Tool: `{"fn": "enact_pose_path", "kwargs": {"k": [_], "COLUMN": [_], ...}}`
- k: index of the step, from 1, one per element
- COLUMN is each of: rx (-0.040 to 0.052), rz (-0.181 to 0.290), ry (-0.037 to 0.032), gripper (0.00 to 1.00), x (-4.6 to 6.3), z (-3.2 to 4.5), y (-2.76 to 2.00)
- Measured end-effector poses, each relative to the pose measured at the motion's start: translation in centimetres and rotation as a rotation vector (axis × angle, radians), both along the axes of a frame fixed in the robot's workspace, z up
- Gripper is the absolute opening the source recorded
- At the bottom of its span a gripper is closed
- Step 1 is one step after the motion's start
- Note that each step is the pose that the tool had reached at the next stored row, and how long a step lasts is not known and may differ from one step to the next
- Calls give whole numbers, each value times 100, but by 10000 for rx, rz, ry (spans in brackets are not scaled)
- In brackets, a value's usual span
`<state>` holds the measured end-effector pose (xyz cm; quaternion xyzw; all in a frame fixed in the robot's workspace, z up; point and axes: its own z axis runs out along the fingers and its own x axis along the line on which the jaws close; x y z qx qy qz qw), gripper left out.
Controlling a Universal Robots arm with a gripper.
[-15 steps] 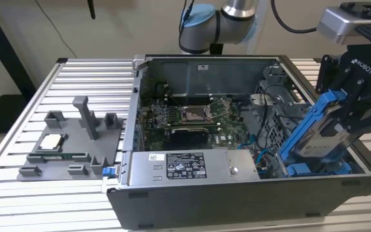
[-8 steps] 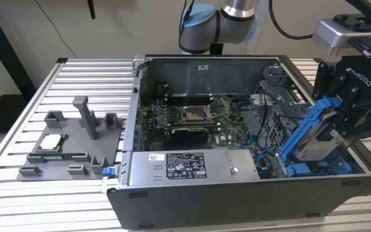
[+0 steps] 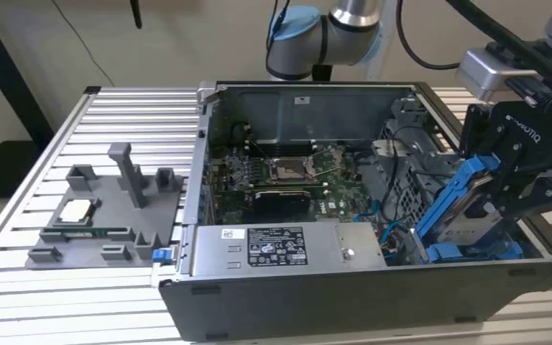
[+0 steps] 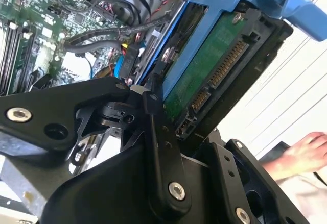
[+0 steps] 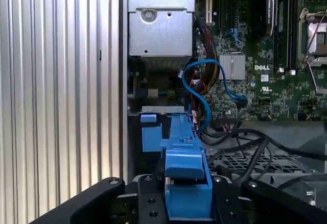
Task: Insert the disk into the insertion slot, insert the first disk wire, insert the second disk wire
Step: 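Insert the disk into the insertion slot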
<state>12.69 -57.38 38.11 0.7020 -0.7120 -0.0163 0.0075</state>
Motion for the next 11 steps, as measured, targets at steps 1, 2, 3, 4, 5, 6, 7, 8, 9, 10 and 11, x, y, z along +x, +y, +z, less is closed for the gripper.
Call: {"fn": "enact_pose_path", "kwargs": {"k": [1,2,3,4,5,6,7,8,9,10,11], "rx": [-1,-1,0,-1,-1,-2,-2,-3,5,1,0], "rz": [0,0,0,0,0,0,0,0,0,0,0], "ry": [0,0,0,0,0,0,0,0,0,0,0], "gripper": [33,33,33,33,33,33,33,33,33,34,40], "x": [0,0,0,0,0,0,0,0,0,0,0], "z": [-10,-19,-29,-38,-41,-41,-41,-41,-44,-43,-43], "y": [0,0,0,0,0,0,0,0,1,0,0]}}
